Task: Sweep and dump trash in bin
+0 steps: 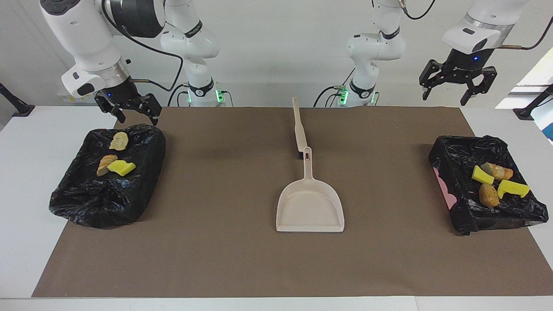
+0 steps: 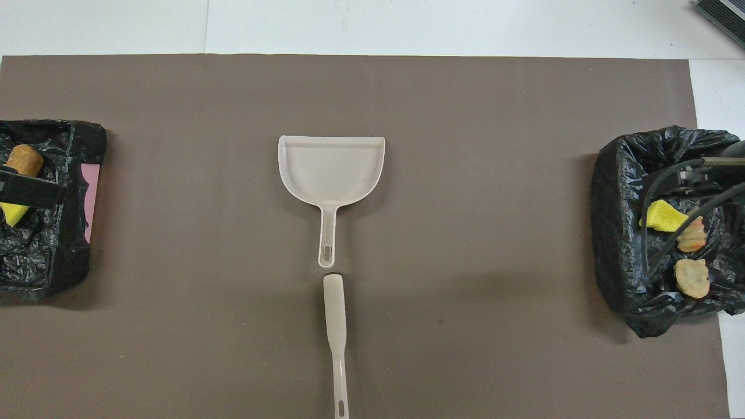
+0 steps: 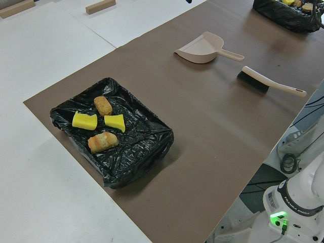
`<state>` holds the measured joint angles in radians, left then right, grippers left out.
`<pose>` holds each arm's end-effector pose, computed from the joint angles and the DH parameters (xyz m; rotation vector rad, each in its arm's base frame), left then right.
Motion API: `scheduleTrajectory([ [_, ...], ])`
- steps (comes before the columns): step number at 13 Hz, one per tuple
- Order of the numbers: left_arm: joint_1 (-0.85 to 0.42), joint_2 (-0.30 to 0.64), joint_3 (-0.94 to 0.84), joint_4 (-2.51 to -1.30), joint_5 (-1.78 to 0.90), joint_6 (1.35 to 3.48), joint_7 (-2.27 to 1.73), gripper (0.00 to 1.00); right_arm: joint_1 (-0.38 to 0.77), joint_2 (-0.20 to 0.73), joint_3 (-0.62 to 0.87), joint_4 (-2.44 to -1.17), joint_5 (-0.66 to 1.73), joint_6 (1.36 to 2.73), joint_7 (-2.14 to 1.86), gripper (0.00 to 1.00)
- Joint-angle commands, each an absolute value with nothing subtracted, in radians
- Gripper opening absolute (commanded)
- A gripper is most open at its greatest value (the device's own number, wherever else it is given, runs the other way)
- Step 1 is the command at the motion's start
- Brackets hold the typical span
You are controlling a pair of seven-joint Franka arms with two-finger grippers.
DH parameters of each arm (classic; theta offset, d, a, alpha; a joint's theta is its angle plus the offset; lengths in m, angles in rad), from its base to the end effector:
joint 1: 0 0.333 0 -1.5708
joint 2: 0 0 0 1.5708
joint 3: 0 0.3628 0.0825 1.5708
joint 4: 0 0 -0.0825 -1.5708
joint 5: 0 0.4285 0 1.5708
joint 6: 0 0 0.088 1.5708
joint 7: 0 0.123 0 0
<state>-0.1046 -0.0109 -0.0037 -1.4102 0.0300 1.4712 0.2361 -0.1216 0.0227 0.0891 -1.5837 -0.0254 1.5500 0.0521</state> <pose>0.5803 -0.0591 0.7348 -3.0605 0.5259 -0.1085 0.6023 -0.0234 0.6334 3.1137 -0.1314 -0.0874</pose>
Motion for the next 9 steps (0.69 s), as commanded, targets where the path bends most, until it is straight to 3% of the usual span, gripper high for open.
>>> scheduleTrajectory([
  [1,-0.083,-0.029,-0.015,-1.403,0.012,1.425,0.245,1.00,-0.129,0.005,0.094,-1.594,-0.028,1.536,0.060,1.00],
  [9,-0.072,-0.041,-0.015,-1.442,-0.015,1.428,0.206,1.00,-0.127,0.002,0.092,-1.595,-0.017,1.549,0.058,1.00],
])
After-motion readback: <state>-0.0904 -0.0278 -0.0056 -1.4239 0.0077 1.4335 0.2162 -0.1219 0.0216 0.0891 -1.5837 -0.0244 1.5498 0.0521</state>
